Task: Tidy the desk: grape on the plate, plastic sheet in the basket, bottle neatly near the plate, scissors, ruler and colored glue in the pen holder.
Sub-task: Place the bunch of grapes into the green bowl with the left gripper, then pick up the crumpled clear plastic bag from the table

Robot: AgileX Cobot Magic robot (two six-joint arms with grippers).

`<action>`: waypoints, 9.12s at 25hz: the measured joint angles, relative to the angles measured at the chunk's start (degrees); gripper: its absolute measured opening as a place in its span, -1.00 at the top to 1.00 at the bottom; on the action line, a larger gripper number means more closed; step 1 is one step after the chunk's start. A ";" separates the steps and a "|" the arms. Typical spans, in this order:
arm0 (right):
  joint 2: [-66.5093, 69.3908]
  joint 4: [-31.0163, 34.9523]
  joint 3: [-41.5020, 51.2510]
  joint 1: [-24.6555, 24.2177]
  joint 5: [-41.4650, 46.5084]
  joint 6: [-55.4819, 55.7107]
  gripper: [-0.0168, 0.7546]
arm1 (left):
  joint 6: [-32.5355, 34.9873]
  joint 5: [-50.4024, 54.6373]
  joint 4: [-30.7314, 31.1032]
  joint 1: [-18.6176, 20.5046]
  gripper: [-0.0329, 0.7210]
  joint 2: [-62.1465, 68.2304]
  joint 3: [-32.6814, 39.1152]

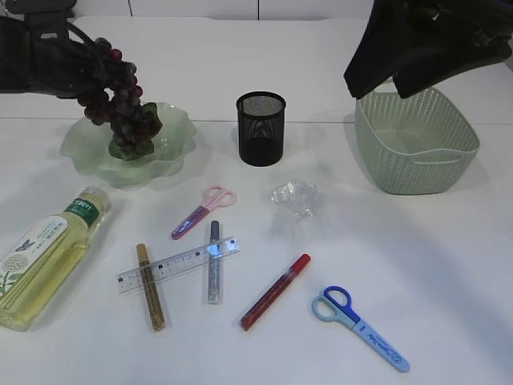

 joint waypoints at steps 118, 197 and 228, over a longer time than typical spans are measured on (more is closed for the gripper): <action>0.84 -21.97 22.26 1.77 -18.11 20.92 -0.18 | -87.41 85.48 89.53 1.95 -0.21 -53.51 -5.90; 48.19 -29.37 -16.12 6.12 -14.16 29.25 -0.24 | -88.80 85.48 90.13 1.41 -0.21 -61.58 7.41; 49.85 -31.61 -16.26 6.12 -11.56 26.87 0.92 | -88.80 85.48 88.74 1.41 -0.20 -61.58 7.41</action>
